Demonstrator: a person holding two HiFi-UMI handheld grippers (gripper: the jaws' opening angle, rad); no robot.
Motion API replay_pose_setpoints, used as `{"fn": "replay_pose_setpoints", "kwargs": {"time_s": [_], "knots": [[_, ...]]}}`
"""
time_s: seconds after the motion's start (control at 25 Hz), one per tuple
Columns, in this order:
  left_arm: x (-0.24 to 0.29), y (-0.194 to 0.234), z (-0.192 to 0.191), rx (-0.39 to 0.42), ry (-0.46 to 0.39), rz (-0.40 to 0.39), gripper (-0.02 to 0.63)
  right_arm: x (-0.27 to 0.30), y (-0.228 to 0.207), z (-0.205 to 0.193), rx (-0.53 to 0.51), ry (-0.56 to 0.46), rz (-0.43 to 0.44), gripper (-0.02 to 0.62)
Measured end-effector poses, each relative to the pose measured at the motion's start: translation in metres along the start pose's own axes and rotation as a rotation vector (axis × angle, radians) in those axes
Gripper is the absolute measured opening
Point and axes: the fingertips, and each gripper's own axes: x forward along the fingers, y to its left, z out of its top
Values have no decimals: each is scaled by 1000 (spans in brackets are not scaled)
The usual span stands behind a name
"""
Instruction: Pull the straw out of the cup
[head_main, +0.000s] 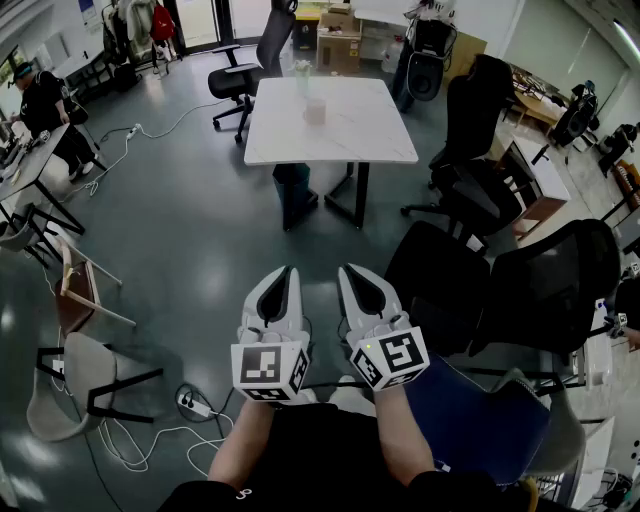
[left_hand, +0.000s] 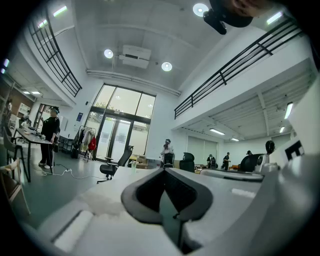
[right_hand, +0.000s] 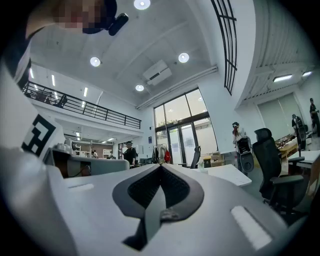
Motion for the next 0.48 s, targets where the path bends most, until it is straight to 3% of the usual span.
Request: {"fn": "replay_pose_setpoints", "kwargs": {"time_s": [0.48], "knots": [[0,17,-1,-25,-10,15,2,14,2,3,20,-36,-22,2]]}}
